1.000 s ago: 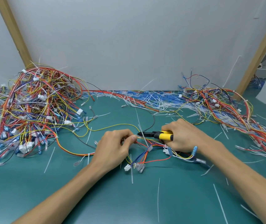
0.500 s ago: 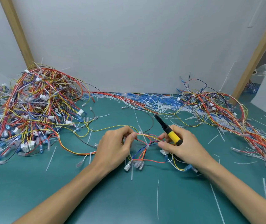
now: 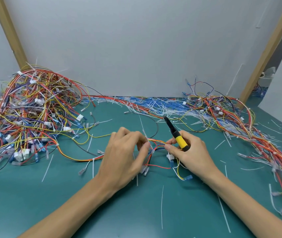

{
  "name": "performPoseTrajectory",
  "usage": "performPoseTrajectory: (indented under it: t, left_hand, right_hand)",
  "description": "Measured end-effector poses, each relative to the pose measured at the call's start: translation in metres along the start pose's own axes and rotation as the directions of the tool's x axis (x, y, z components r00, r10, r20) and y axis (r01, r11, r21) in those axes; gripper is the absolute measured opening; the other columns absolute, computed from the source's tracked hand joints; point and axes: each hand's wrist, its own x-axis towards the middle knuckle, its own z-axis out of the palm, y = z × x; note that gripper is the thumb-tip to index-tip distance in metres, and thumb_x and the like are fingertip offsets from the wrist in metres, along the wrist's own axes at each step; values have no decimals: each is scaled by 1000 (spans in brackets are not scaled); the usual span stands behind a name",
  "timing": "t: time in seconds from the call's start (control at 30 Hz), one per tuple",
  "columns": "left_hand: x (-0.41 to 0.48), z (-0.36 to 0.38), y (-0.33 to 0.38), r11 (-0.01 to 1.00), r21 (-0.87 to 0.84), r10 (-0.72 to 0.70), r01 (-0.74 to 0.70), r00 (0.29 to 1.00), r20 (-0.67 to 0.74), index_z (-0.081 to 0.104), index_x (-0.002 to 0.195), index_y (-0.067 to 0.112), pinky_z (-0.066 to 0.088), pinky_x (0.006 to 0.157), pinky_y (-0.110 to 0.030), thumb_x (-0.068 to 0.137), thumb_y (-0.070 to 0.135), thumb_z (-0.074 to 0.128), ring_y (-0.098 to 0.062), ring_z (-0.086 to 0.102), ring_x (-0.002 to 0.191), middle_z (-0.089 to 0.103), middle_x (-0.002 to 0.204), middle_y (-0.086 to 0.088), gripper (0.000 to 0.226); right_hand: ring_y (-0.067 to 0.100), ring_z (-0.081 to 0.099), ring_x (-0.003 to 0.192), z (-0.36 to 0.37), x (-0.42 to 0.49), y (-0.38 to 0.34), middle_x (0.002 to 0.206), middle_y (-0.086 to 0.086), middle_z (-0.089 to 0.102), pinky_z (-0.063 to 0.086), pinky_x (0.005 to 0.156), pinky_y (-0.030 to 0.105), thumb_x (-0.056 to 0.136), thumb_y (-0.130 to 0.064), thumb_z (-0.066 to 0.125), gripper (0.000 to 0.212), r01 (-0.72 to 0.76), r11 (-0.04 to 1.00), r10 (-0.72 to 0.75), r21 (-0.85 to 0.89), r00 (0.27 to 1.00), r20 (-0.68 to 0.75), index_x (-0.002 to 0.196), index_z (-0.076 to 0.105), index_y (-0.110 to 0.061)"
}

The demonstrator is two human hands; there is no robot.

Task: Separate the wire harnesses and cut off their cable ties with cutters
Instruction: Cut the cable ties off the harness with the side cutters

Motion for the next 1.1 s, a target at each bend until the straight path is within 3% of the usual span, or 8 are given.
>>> performPoseTrajectory:
  t: [0.1,0.23,0.37,0.53,0.63,0.83,1.0,1.1]
  left_hand:
    - [-5,6,1,999,-34,-30,35,990,141,64,91,30,43,79,-36,94,34,60,-10,47,89,59,82,27,6]
    - [-4,6,-3,989,-120,-63,86,981,184,70,96,32,40,82,-30,93,31,68,-5,49,93,59,83,35,4]
    - [-2,3,-2,981,-157,-79,117,970,229,69,93,35,41,87,-34,89,27,73,0,56,92,66,80,29,10]
    - [4,-3,-2,985,-115,-123,133,989,87,71,90,28,44,84,-34,88,17,74,-3,59,82,64,80,27,12]
    - [7,-8,0,980,-152,-130,131,991,17,70,92,24,42,83,-19,90,15,73,-1,64,83,70,84,21,10]
    - [19,-17,10,639,-642,-362,423,902,234,68,92,12,49,59,-16,86,24,75,-21,74,63,76,78,-5,15]
    - [22,-22,18,432,-711,-310,554,832,460,66,89,6,52,58,-21,78,28,75,-26,75,70,76,84,-15,26]
    - [17,-19,27,421,-677,-283,604,796,535,52,78,8,53,56,-24,71,23,83,-33,76,72,72,75,-11,35]
  right_hand:
    - [15,62,67,0,-2,-1,82,-15,74,54,70,38,84,-27,80,19,2,999,-1,33,1000,-31,76,63,-24]
    - [24,62,69,-1,-3,0,76,-10,72,53,70,40,85,-28,79,19,3,999,0,45,998,-58,75,63,-24]
    - [12,57,63,1,-3,0,79,-12,73,49,66,32,85,-30,79,19,8,1000,-7,25,998,-67,75,63,-24]
    - [5,56,60,2,-2,2,76,-20,71,41,58,18,84,-31,79,16,36,999,-38,-34,998,-59,79,65,-24]
    - [2,55,56,1,-3,3,68,-25,67,38,55,12,84,-31,79,17,63,996,-67,-64,996,-56,79,65,-23]
    - [-1,55,52,3,-4,4,58,-19,59,36,51,11,84,-36,79,24,57,996,-65,-71,992,-112,79,62,-20]
    - [6,53,53,1,-1,6,58,-15,58,43,52,19,82,-36,81,26,25,999,-22,20,993,-118,76,61,-20]
    - [8,51,51,-1,1,8,55,-12,54,44,56,29,81,-30,83,26,-10,992,25,125,992,-122,76,60,-17]
